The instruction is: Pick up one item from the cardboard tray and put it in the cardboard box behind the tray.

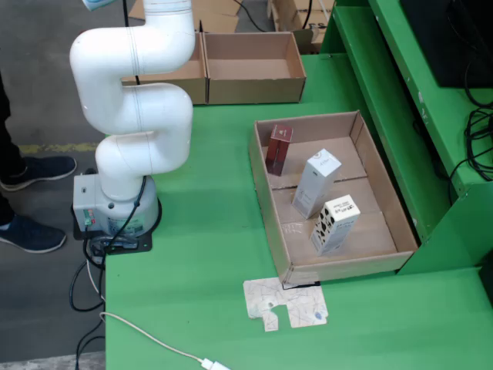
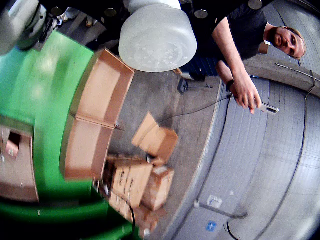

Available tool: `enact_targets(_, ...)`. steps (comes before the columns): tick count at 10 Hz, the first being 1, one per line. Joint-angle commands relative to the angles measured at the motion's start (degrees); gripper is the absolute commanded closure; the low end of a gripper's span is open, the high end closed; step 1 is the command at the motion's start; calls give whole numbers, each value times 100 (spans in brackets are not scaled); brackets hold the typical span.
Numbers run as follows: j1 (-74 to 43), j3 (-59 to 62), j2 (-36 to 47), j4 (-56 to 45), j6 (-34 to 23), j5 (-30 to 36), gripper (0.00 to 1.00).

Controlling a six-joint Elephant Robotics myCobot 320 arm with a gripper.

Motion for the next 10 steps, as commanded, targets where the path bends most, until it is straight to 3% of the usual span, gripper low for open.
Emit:
enact_targets(1,-275,70,-38,295,-439,-222,100)
enact_targets(2,-425,70,-93,214,-613,-1127,100)
enact_targets(3,-425,70,-93,214,-613,-1127,100)
enact_targets(4,-485,70,-142,172,-778,-1744,100)
enact_targets(5,-753,70,-326,20,-1166,-3010,100)
enact_targets(8,-1349,70,-659,295,-1850,-3651,100)
enact_targets(10,-1349,70,-659,295,-1850,-3651,100)
